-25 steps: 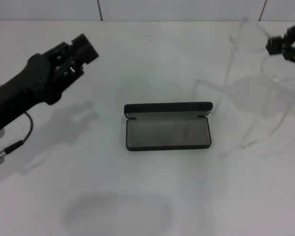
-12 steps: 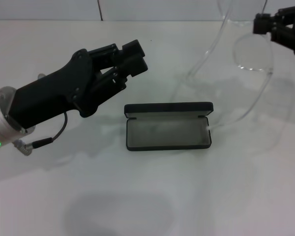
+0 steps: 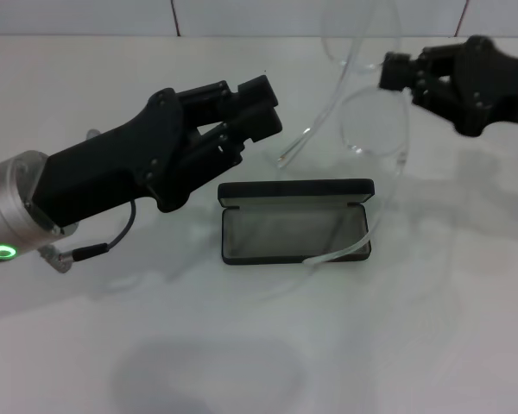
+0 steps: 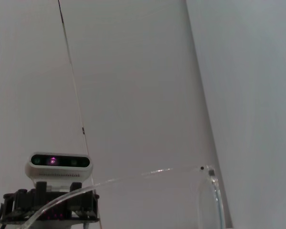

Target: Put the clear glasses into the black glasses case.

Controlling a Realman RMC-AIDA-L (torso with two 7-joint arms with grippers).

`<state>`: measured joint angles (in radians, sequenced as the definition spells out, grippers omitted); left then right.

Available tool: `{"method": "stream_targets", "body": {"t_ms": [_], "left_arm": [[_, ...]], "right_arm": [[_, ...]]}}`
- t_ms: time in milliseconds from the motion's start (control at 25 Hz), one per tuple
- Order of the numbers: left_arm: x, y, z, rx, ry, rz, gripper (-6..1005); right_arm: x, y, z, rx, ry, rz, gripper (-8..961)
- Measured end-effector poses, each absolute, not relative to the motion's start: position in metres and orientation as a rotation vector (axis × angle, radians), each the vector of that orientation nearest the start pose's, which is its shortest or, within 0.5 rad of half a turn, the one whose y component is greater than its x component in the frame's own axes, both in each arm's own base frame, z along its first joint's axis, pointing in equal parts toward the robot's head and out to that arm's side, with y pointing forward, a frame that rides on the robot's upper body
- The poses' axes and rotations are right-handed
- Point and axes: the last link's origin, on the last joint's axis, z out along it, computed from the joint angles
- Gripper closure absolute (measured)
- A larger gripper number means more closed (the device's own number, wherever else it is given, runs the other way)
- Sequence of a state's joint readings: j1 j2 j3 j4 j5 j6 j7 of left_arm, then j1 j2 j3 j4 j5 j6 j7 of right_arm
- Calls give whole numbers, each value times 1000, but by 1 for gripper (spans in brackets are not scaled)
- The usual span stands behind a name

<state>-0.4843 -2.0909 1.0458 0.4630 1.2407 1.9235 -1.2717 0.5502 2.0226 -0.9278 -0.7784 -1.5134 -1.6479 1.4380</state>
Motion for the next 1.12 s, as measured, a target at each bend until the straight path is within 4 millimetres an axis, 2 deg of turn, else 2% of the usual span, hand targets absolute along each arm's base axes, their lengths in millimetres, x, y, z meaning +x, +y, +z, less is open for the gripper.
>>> {"method": "stream_targets", "body": {"t_ms": [320,560,1120], "left_arm": [[-187,280,2,-2620,-399,-1767,727],[-182,279,-1,-2643,-386,-1786,727],[-184,276,-3,-2648,-404,-1783,728]], "right_arm": [[181,356,15,-2738,363,1140,896],[177,355,0,-2793,368,1100,896],[173,351,-6,-2816,363,1117,897]]}}
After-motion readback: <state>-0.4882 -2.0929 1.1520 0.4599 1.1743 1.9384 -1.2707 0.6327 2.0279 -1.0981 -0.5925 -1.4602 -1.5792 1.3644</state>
